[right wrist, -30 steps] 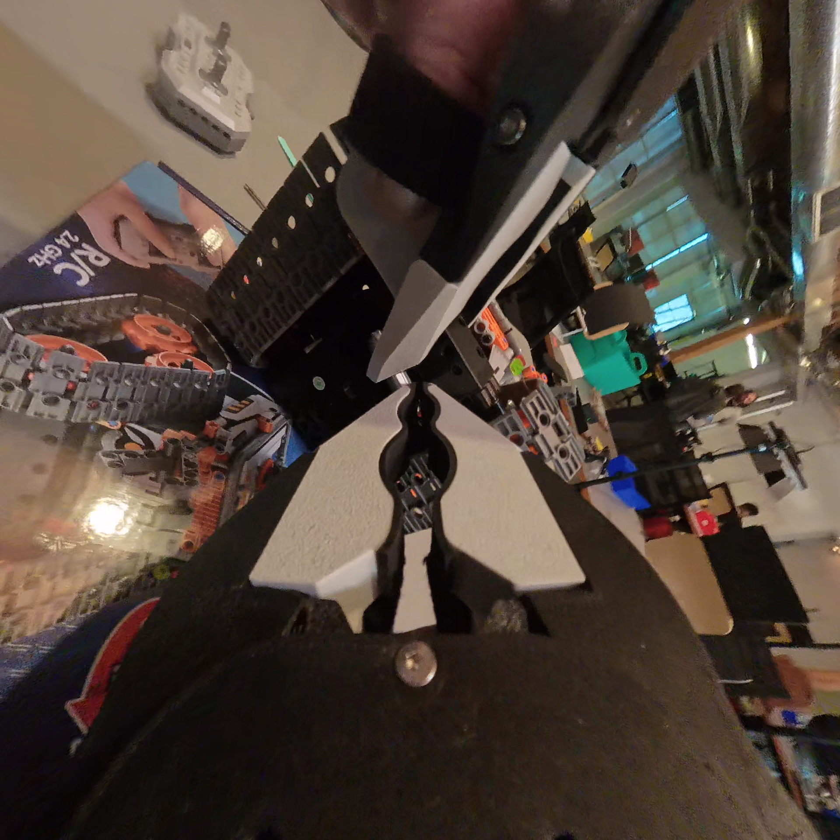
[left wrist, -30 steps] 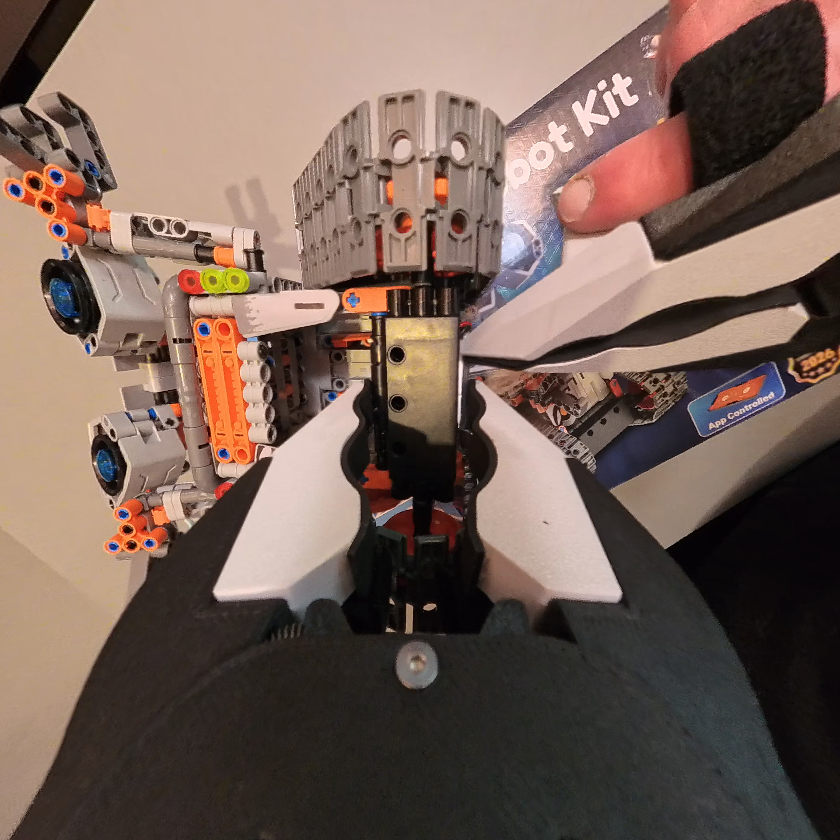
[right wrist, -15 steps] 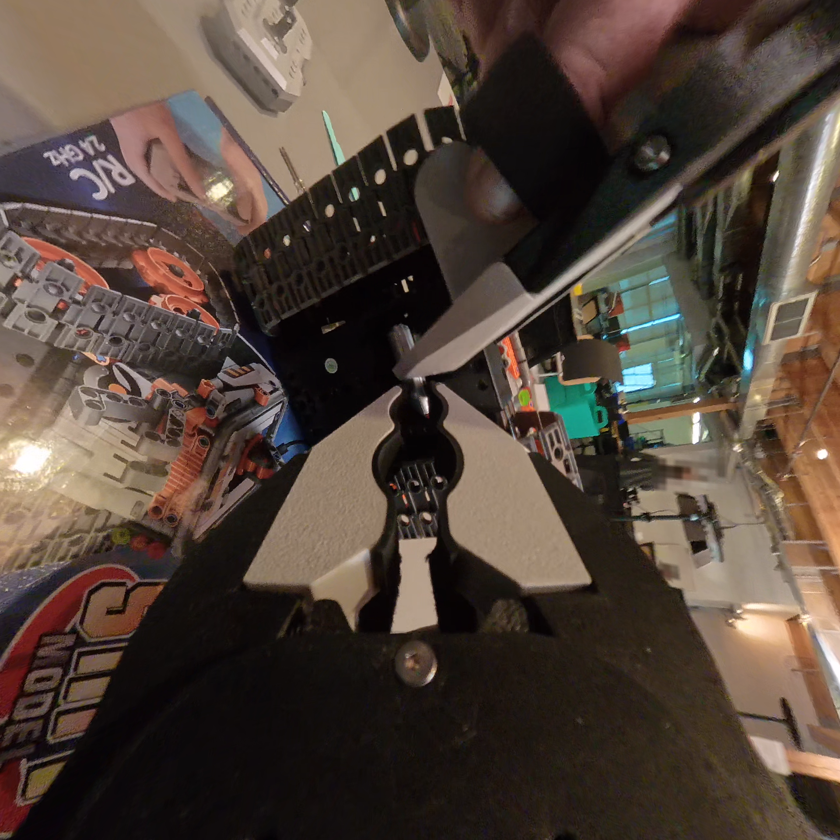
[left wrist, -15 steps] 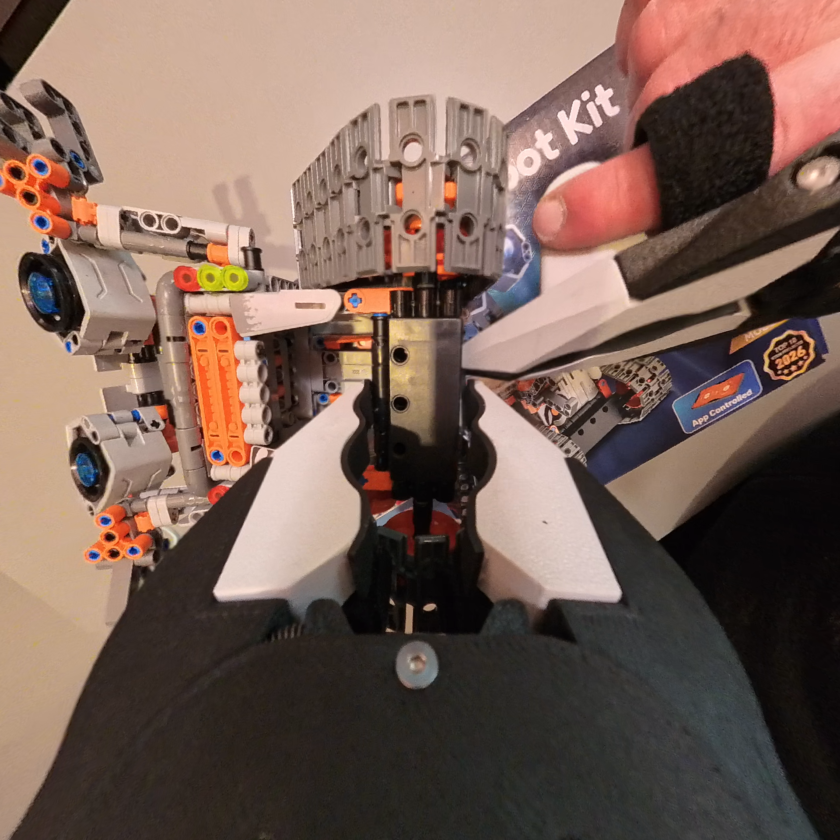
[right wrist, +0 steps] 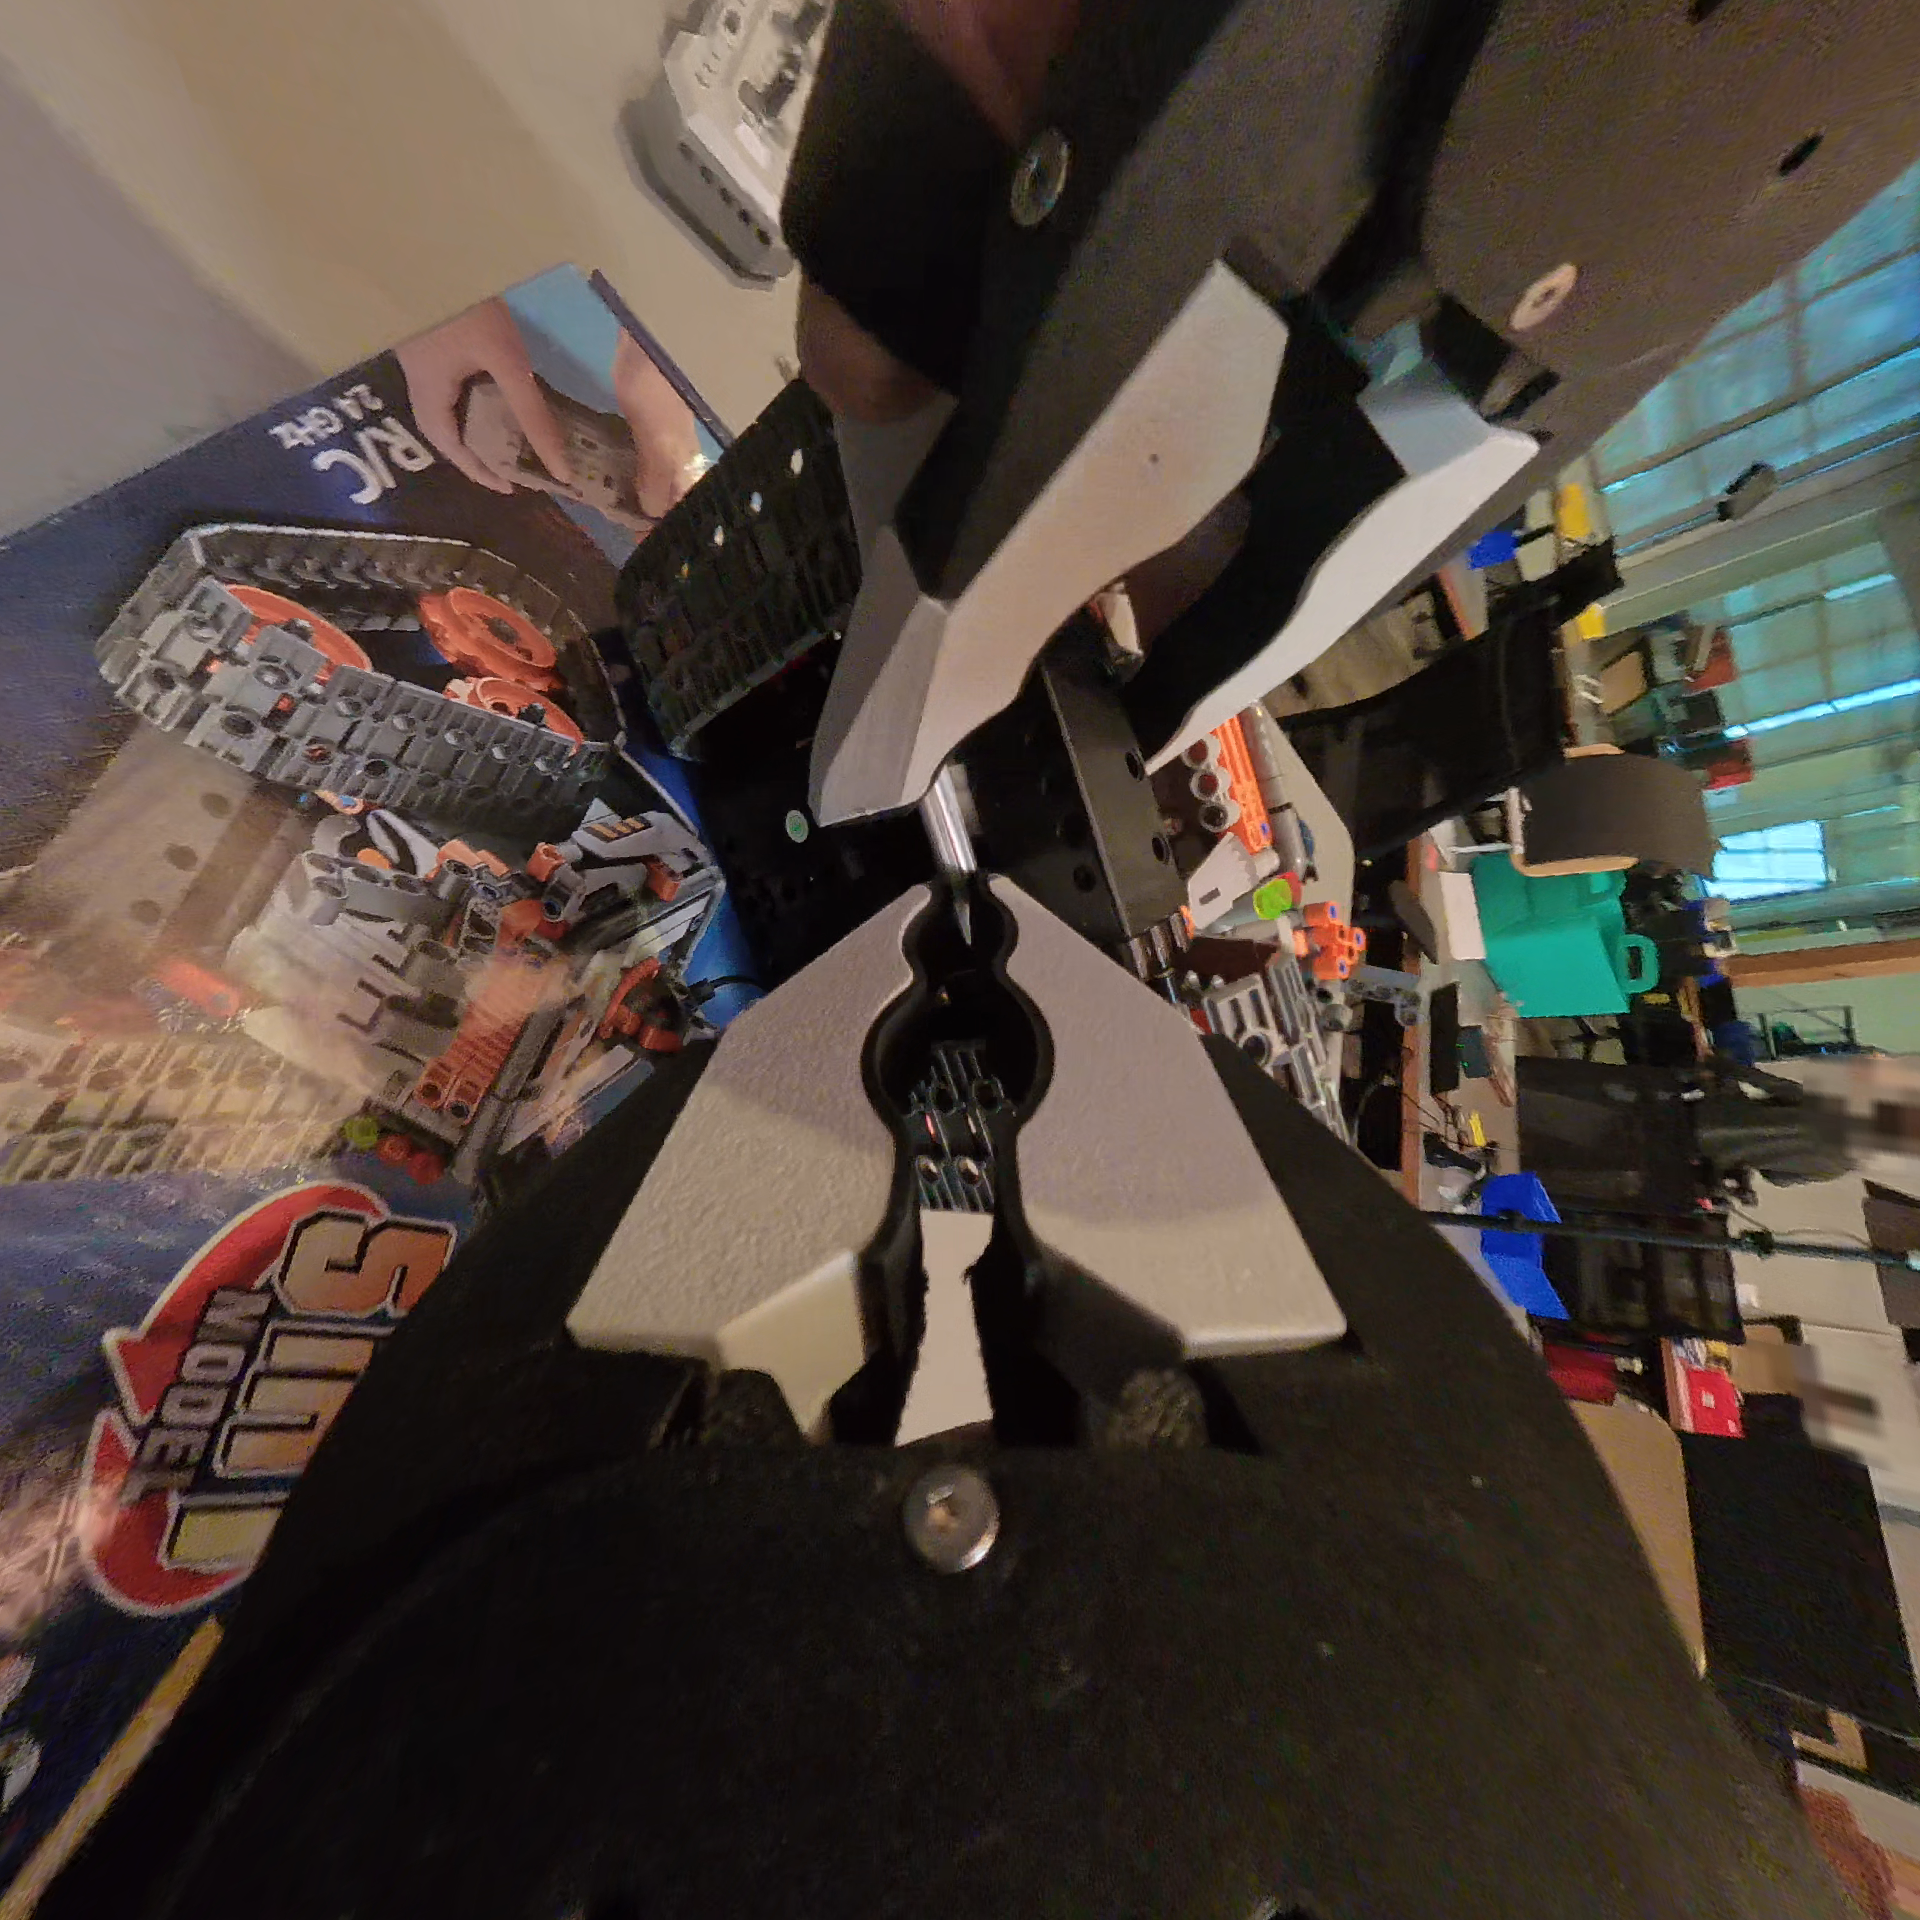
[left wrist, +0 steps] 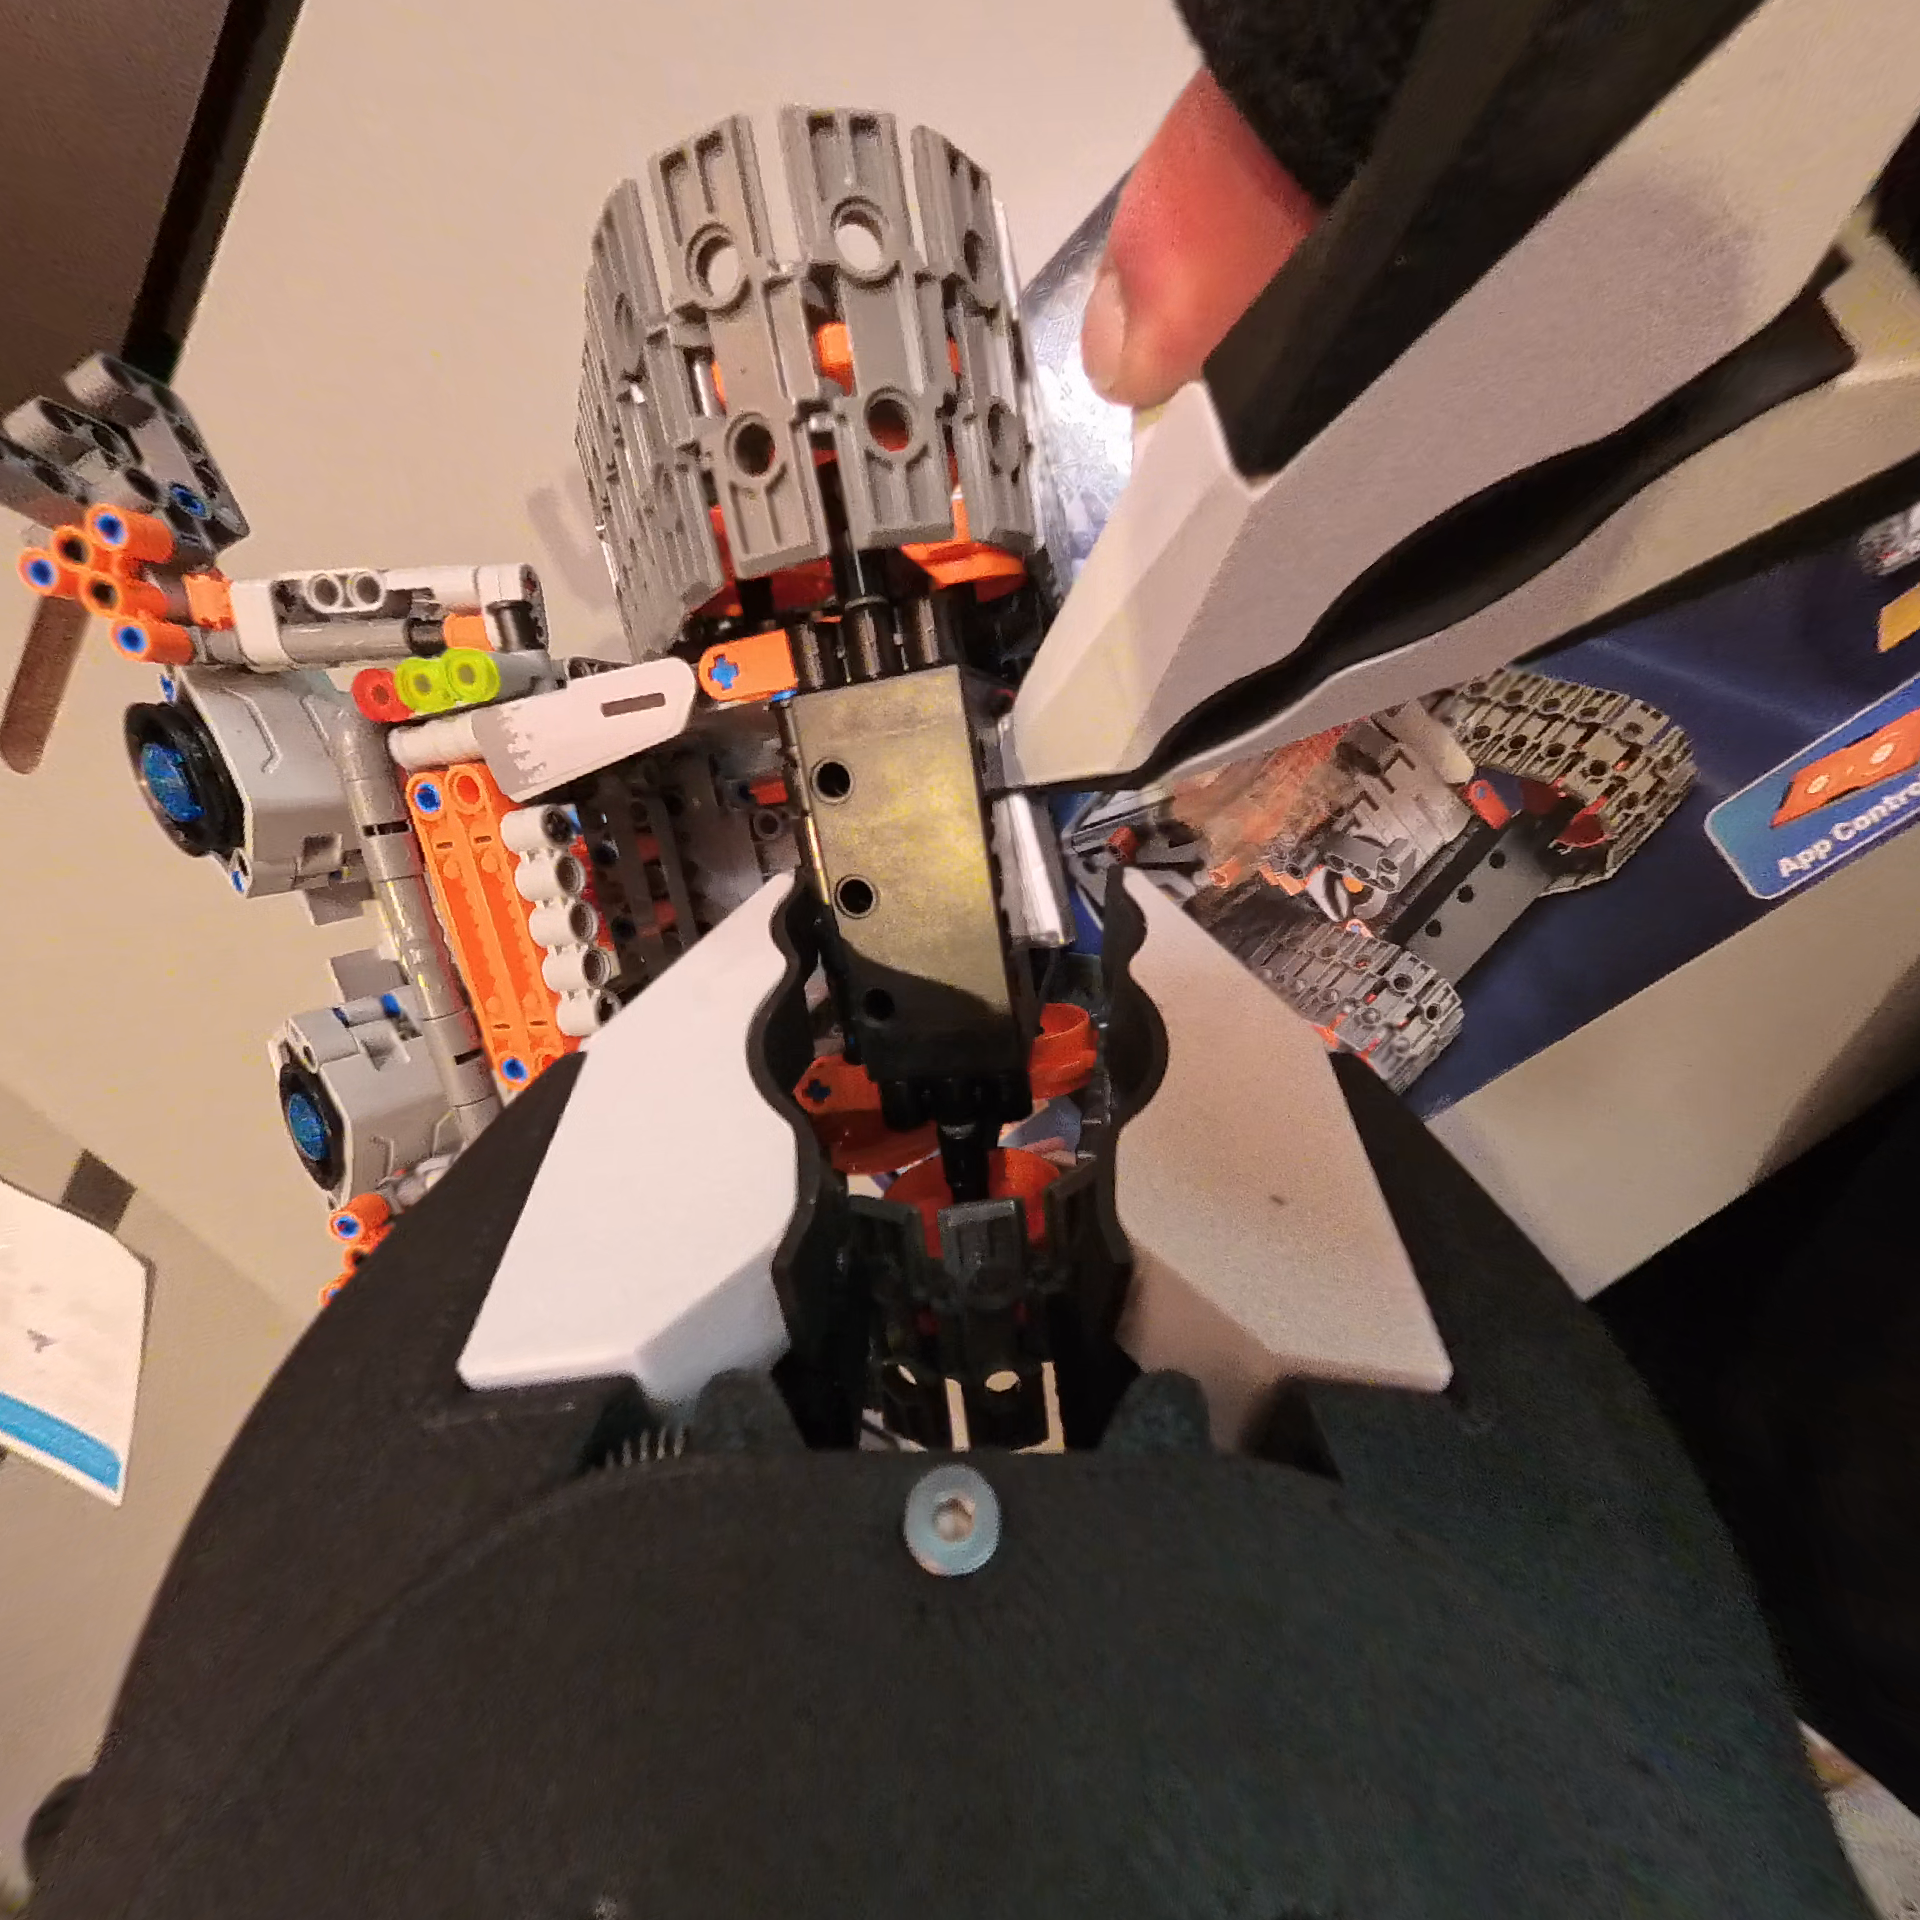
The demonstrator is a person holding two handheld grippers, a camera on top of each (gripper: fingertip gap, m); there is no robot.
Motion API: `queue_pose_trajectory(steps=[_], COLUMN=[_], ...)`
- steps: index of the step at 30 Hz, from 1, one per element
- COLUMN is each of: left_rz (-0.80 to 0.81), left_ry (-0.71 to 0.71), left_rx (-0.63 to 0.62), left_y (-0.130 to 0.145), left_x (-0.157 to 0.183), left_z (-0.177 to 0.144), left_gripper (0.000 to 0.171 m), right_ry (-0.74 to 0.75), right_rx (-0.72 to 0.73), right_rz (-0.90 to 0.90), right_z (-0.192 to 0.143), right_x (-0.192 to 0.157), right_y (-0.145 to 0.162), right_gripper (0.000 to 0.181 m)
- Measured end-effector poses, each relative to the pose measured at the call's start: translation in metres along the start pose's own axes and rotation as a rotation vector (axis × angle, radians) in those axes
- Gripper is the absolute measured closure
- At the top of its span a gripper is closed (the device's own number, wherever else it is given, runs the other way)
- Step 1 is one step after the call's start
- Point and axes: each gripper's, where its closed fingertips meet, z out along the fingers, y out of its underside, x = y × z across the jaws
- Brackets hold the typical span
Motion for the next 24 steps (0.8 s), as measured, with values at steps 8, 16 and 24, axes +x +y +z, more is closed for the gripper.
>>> queue_pose_trajectory(steps=[8, 16, 24], left_rz=[0.019, -0.013, -0.027], left_ry=[-0.074, -0.062, -0.04], left_rx=[-0.006, 0.009, 0.014], left_y=[0.0024, 0.0018, 0.0009], left_x=[-0.0034, -0.0047, -0.0049], left_z=[0.0, 0.0002, 0.0003], left_gripper=[0.125, 0.129, 0.131], right_ry=[-0.117, -0.042, 0.109], right_rx=[-0.037, 0.004, 0.023], right_rz=[-0.031, -0.072, -0.123], right_z=[-0.0022, -0.0018, 0.0028], right_x=[0.0014, -0.0064, -0.0016], right_y=[0.0, -0.0038, -0.0048], right_gripper=[0.181, 0.173, 0.178])
